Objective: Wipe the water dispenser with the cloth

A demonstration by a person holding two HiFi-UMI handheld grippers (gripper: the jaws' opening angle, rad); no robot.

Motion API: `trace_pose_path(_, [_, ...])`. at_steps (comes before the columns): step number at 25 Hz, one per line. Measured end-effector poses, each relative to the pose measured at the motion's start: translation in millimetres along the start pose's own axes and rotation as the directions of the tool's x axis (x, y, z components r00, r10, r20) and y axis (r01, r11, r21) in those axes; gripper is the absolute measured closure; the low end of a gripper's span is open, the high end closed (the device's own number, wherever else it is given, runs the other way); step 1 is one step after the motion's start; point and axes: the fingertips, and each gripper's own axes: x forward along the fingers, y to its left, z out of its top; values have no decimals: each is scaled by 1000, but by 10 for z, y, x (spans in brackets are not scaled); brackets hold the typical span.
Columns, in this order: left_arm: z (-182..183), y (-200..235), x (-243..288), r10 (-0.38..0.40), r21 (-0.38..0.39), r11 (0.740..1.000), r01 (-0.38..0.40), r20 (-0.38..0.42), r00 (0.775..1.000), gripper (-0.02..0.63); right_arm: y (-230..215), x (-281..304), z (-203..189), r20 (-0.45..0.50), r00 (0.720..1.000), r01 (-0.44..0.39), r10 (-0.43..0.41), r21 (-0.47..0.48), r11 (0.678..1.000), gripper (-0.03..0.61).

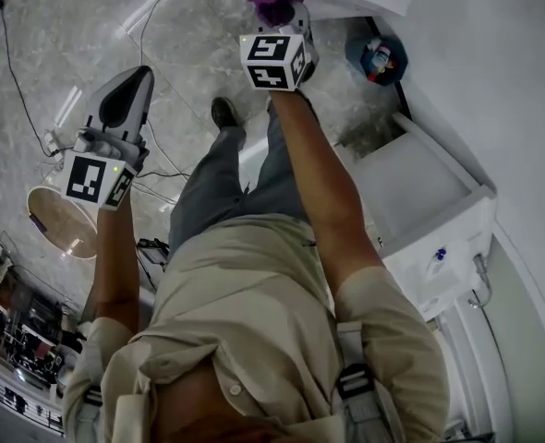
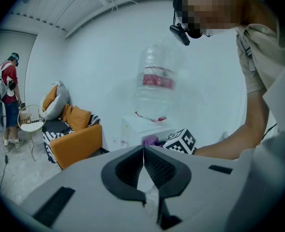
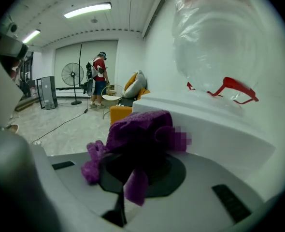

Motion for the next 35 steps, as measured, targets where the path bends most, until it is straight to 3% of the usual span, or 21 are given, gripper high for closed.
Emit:
trace_pose_path(8, [-75, -12, 67, -13, -5, 1000, 13, -12, 1000, 592, -270, -52, -189, -23, 999, 30, -30, 4, 1000, 526])
trace_pose_path(19, [-116, -99, 284, -61, 7, 998, 62, -27, 998, 592, -1509, -372, -962, -151, 955, 266, -254, 68, 961, 526])
trace_pose_path(35, [-246, -15, 175, -51, -10, 999, 51, -27, 998, 592, -1404, -333, -970, -164, 943, 311, -290, 123, 943, 526])
